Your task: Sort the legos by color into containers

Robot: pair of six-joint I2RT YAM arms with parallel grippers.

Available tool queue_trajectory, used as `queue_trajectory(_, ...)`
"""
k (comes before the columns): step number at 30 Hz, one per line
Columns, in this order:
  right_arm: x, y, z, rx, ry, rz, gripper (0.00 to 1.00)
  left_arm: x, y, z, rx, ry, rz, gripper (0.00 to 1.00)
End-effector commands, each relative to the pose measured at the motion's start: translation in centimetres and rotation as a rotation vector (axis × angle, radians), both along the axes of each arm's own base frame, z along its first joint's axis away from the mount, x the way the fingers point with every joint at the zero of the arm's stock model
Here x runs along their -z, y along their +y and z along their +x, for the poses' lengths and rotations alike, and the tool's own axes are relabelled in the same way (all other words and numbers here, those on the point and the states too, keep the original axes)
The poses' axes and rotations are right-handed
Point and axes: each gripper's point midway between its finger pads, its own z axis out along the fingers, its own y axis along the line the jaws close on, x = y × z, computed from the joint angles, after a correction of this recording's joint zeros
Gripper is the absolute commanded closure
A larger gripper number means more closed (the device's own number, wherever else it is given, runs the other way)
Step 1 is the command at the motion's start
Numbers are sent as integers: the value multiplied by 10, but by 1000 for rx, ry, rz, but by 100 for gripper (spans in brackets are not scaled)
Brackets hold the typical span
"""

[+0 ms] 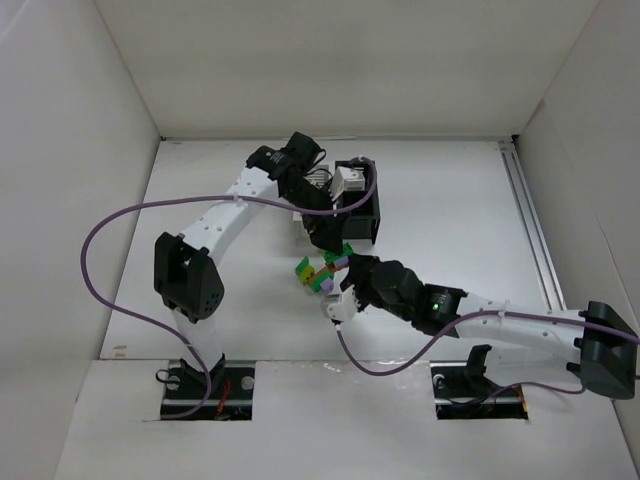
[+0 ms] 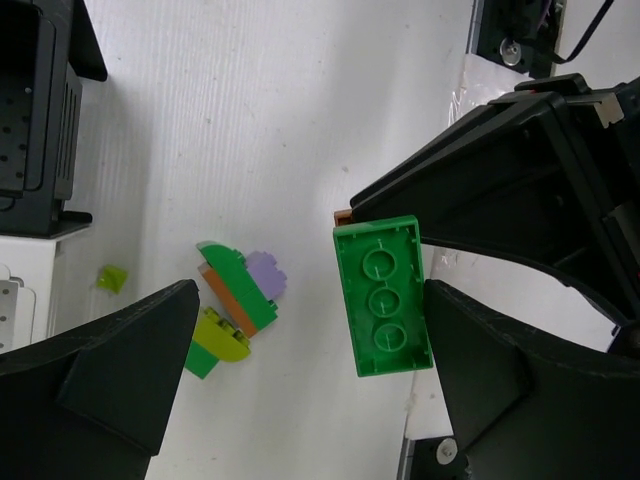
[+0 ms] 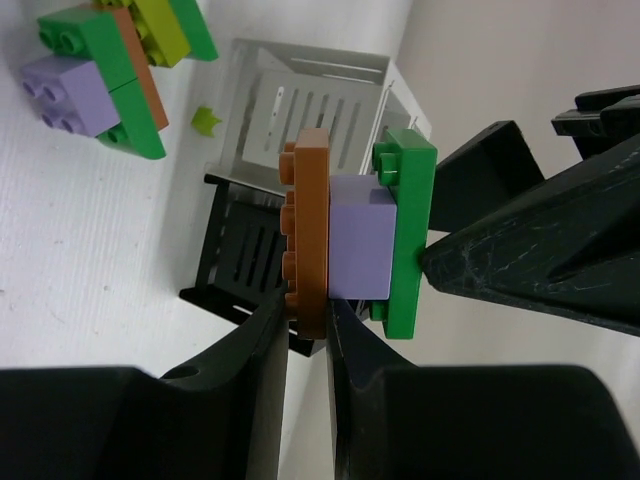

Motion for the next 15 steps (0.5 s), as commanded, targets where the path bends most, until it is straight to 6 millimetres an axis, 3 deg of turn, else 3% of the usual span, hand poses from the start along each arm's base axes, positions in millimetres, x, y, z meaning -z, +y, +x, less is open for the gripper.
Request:
queue_trajectory(1, -30, 2, 3, 32, -54, 111, 100, 0, -7, 8, -20, -56, -5, 7)
queue_trajectory(15, -26, 2, 5, 49, -40, 113, 100, 4, -4, -11, 33, 2, -4, 4)
